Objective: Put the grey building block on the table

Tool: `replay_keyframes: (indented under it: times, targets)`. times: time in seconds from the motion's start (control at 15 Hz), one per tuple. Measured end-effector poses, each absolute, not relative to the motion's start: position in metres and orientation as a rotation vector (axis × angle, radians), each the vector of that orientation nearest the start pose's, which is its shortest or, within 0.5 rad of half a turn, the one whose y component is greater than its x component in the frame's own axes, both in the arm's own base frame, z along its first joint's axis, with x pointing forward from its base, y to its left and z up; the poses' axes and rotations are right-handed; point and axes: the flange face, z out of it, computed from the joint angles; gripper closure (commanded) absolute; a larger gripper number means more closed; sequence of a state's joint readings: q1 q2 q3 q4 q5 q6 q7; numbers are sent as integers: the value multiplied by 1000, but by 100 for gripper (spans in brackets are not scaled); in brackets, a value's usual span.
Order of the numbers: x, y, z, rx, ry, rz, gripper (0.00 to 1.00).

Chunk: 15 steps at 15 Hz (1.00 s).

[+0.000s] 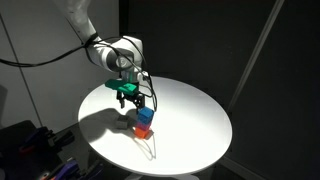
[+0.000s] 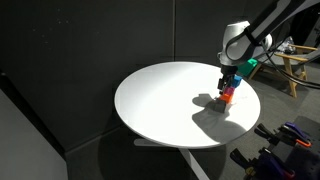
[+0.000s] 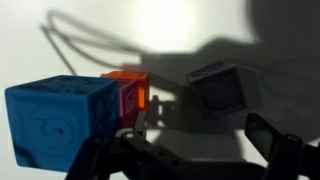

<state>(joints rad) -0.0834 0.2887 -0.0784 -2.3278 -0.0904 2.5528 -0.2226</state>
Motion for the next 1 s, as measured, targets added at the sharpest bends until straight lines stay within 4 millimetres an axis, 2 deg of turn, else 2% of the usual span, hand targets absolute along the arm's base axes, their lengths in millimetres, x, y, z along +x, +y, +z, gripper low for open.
replay_keyframes:
  times: [0.4,1.0]
  targets:
    - [510,-82,221,-3186,-196,89,0]
    - [509,-79,263,-3171,-99,49,0]
